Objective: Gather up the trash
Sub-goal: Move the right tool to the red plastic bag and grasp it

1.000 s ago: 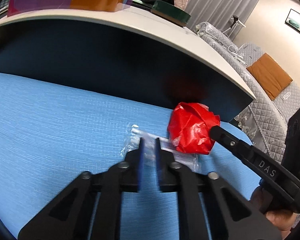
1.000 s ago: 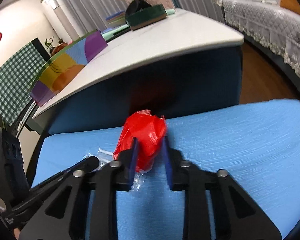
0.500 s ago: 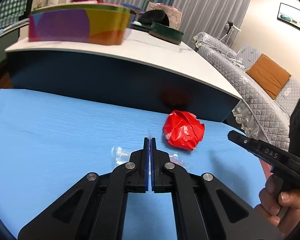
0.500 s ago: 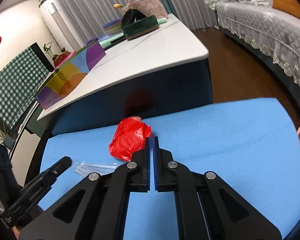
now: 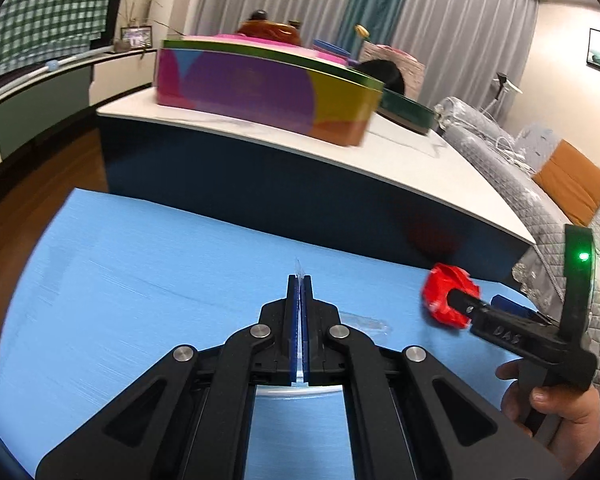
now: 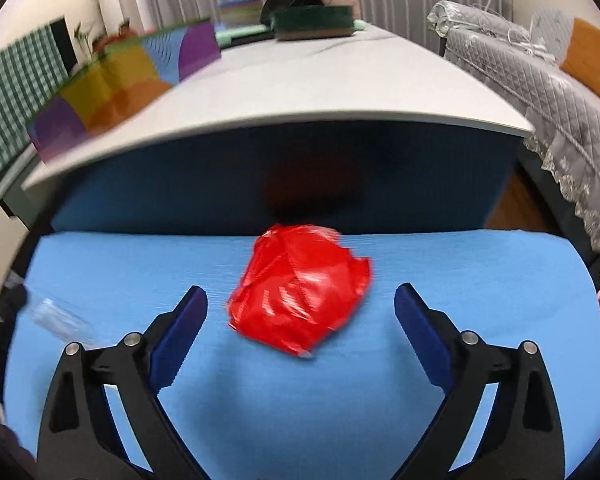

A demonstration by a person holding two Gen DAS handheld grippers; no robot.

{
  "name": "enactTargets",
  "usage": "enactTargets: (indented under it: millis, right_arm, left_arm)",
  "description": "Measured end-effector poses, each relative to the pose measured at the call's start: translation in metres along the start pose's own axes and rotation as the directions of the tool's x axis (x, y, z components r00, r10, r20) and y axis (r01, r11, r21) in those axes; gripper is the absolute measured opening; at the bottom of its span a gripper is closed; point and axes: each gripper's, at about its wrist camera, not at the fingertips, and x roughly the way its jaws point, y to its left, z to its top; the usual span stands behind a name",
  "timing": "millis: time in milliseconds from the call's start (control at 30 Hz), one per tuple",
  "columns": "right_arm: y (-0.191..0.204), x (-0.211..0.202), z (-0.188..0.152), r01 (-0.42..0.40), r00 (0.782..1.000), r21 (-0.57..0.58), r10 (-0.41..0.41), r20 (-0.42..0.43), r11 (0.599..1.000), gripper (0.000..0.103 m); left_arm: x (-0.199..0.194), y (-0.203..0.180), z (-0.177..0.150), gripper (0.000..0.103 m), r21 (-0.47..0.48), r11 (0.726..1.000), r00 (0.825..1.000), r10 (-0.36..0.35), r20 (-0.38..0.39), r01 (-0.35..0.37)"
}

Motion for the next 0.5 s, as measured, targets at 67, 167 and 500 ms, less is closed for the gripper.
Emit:
enactTargets:
  millis: [67,167,500]
  right_arm:
    - [0.009,0.010,0.000,0.050,0.998,-0.027,-0.051,-0.024,0.998,0.094]
    - [0.014,0.018,0.000,0.082,0.996,-0.040,-0.083,-0.036,0.996,0.090]
    - [0.001,-0.007,-0.004,0.114,0.993,-0.014,-0.114,0.016,0.993,0.072]
  left_arm:
    - [-0.001,0.009,0.002,0.001,-0.010,1.000,1.000,0.005,0.002,-0.005]
    - [0.000,0.016,0.001,0.001,-0.008,1.000,1.000,0.010,-0.002,-0.010]
    - [-0.004,0.010,0.000,0.001,0.005,1.000,1.000,-0.013,0.003,0.013]
